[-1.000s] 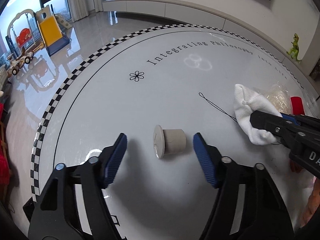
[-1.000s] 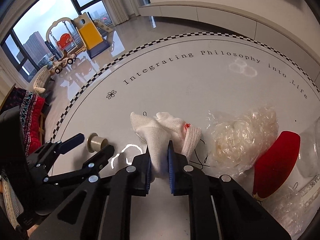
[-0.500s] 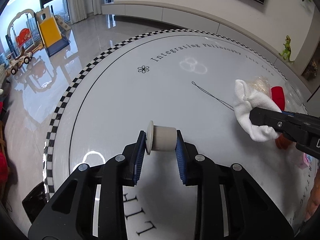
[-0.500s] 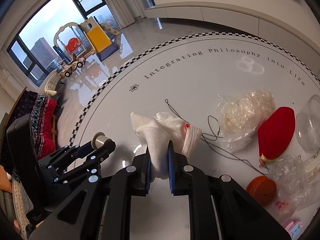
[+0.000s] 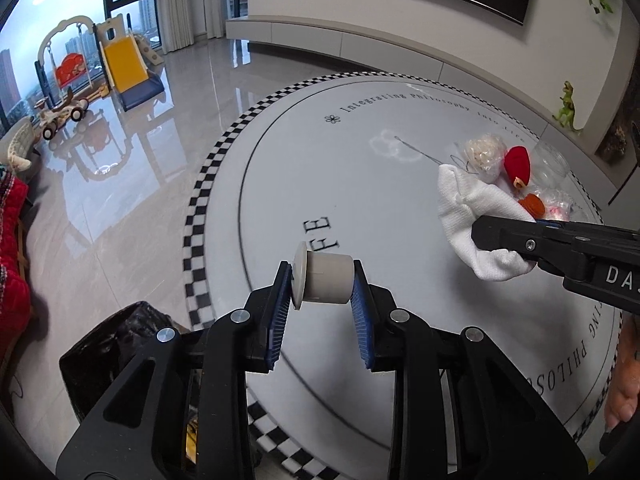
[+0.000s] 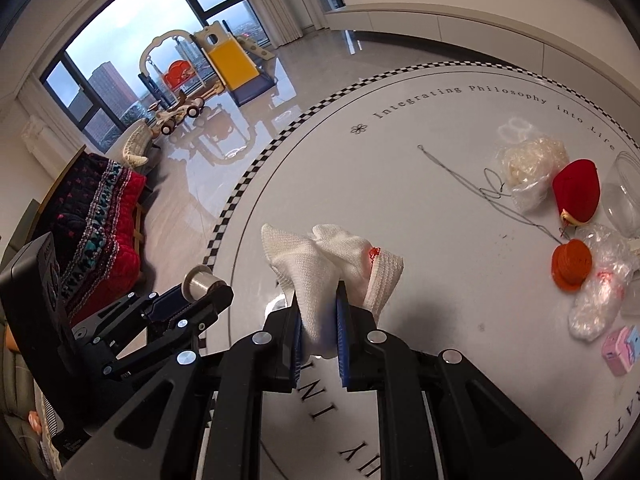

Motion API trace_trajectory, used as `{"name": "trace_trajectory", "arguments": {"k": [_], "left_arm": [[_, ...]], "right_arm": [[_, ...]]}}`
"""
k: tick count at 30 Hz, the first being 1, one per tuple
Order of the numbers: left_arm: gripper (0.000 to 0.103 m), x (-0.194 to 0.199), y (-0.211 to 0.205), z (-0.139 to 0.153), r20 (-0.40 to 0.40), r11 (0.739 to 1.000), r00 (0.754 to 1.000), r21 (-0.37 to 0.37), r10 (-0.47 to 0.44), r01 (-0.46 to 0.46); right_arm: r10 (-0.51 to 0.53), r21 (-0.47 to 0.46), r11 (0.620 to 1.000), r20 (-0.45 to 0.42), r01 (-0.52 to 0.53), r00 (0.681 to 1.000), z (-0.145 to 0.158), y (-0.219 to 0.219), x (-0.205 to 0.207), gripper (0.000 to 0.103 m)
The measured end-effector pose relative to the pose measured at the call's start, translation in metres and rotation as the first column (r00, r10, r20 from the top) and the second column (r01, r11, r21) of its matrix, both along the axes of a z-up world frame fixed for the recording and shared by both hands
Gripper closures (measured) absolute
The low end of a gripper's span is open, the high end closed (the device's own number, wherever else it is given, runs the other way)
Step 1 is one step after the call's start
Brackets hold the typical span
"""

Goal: Collect trash
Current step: 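Carry the sock and spool over the bin and release both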

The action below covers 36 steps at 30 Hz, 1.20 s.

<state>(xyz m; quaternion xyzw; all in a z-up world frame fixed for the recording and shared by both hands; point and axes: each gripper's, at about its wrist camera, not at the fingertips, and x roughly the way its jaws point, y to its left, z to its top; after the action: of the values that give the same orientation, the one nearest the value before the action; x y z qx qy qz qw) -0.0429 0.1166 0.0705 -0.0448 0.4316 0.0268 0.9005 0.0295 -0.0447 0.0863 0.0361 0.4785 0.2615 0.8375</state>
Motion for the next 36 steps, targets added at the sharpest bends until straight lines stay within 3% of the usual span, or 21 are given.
{"name": "trace_trajectory", "arguments": {"k": [9,16,29,31,32,33,34,36], "left_arm": [[0.074,-0.086,0.039,-0.002,0.008,0.994,0.994,0.008,0.107,-0.107],[0.074,-0.146,0.087,-0.018,-0.012,0.973,0.973,-0.005,0.232,-0.232],[0.074,-0.224,0.169,-0.061,-0.074,0.883,0.881,-0.020,0.467,-0.469],[0.073,-0.233,0.182,-0.067,-0.097,0.867,0.864,-0.020,0.494,-0.498],[0.062,-0.237,0.189,-0.069,-0.106,0.851,0.847,-0.019,0.520,-0.525],[0.027,-0.242,0.196,-0.071,-0.106,0.828,0.825,-0.020,0.555,-0.560],[0.008,-0.249,0.201,-0.072,-0.098,0.808,0.805,-0.019,0.585,-0.589],[0.006,-0.259,0.207,-0.070,-0.064,0.776,0.775,-0.013,0.629,-0.631]], "right_arm": [[0.111,0.028,0.993,-0.008,-0.111,0.994,-0.005,0.058,-0.060,0.088],[0.232,0.031,0.972,-0.029,-0.231,0.972,-0.020,0.113,-0.108,0.088],[0.433,-0.030,0.899,-0.099,-0.437,0.896,-0.059,0.219,-0.171,0.088],[0.455,-0.023,0.887,-0.123,-0.461,0.882,-0.061,0.234,-0.173,0.081],[0.450,-0.035,0.889,-0.123,-0.457,0.885,-0.062,0.239,-0.175,0.067],[0.442,-0.055,0.892,-0.109,-0.449,0.890,-0.062,0.244,-0.176,0.055],[0.440,-0.072,0.891,-0.095,-0.447,0.893,-0.062,0.248,-0.176,0.053],[0.443,-0.074,0.890,-0.092,-0.449,0.892,-0.062,0.251,-0.176,0.050]]}}
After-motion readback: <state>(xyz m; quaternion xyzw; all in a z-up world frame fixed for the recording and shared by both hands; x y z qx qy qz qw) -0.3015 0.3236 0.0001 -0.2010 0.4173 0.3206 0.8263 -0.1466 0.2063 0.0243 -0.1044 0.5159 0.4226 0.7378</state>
